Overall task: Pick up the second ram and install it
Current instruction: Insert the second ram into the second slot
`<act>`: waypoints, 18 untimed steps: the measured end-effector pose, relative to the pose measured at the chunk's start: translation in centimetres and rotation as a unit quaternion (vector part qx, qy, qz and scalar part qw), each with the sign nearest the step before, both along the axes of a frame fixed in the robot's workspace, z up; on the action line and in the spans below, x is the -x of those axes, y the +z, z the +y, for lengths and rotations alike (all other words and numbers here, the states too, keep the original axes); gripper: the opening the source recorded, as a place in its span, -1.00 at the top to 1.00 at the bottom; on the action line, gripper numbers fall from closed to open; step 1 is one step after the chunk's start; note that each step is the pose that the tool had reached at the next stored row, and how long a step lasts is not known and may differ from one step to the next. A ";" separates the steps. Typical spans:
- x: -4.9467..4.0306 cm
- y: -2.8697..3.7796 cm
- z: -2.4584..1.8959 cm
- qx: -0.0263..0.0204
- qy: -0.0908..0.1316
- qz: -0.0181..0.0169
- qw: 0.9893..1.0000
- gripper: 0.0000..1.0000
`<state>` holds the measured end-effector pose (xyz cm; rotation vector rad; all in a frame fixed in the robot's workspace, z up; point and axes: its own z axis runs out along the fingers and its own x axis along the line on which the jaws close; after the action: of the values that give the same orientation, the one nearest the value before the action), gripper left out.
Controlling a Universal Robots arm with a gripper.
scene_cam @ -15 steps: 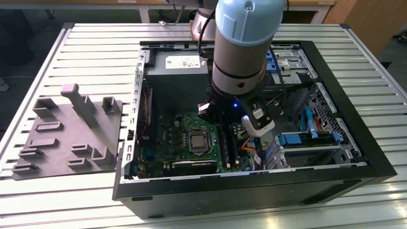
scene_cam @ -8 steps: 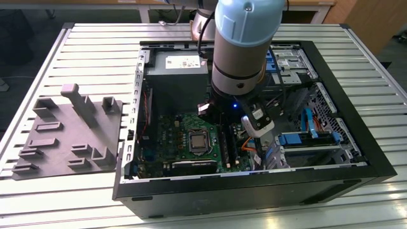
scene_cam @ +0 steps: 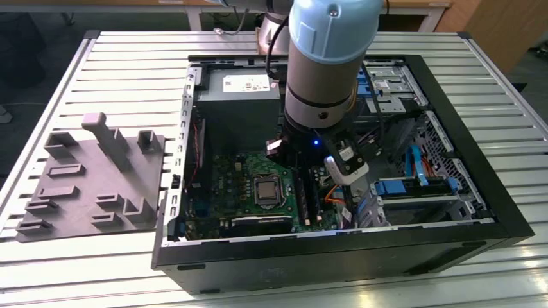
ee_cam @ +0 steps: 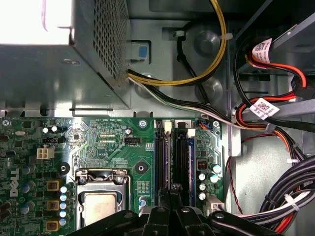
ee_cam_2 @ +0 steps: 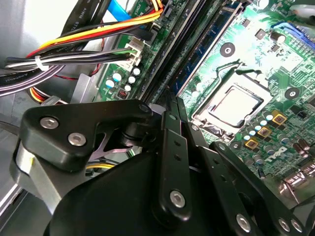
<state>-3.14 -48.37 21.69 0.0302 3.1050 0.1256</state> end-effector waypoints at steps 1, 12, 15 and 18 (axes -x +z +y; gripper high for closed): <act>0.00 -0.03 0.01 0.000 0.000 0.000 1.000 0.77; 0.00 -0.13 0.02 0.000 0.000 0.000 1.000 0.77; 0.00 -0.14 0.02 0.000 0.000 0.000 1.000 0.77; 0.00 -0.15 0.02 0.000 0.000 0.000 1.000 0.77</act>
<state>-3.15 -48.35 21.54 0.0302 3.1051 0.1251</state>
